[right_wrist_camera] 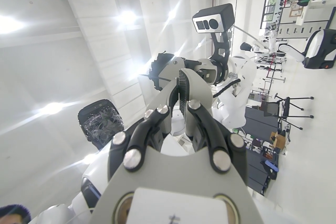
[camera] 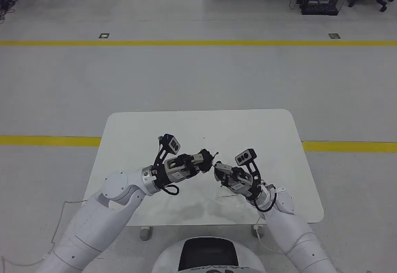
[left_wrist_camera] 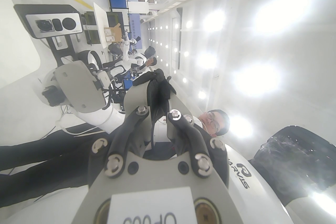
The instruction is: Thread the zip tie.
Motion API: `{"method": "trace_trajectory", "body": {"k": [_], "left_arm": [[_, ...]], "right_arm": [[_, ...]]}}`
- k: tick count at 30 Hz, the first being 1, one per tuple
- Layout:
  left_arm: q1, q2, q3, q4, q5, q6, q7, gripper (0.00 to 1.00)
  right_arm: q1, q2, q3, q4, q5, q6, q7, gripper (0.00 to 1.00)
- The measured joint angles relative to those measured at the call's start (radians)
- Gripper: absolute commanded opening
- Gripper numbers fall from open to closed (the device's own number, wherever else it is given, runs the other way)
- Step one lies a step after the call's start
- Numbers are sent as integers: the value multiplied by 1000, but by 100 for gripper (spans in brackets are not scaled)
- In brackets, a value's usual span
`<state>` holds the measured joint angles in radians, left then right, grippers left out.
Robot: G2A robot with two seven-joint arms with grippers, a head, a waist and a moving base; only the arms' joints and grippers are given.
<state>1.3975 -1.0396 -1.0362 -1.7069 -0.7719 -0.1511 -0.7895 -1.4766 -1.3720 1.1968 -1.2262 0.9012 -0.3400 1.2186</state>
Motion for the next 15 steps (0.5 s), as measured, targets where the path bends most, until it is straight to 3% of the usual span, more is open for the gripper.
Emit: {"method": "trace_trajectory", "body": {"k": [15], "left_arm": [[0,0,0,0,0,0,0,0]], "right_arm": [[-5,3,6,-3,-33,0,-17,0]]}}
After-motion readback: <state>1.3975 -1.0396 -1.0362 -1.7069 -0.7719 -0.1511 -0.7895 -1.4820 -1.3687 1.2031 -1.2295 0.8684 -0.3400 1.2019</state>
